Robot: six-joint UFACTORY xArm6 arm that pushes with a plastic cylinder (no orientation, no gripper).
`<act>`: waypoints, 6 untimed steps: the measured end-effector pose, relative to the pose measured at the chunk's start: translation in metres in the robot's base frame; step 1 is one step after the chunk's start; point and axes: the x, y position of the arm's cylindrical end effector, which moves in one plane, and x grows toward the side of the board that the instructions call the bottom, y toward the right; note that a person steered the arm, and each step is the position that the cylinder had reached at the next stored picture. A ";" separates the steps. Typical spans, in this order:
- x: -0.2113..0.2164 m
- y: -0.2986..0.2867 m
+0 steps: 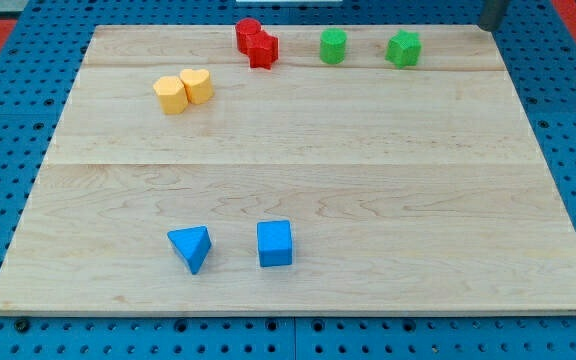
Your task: Slightly move green circle to bottom right of red star
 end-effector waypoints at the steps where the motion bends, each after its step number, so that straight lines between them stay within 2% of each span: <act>1: 0.000 -0.105; 2: 0.001 -0.181; 3: 0.071 -0.200; 4: 0.120 -0.229; 5: 0.101 -0.192; 6: 0.061 -0.181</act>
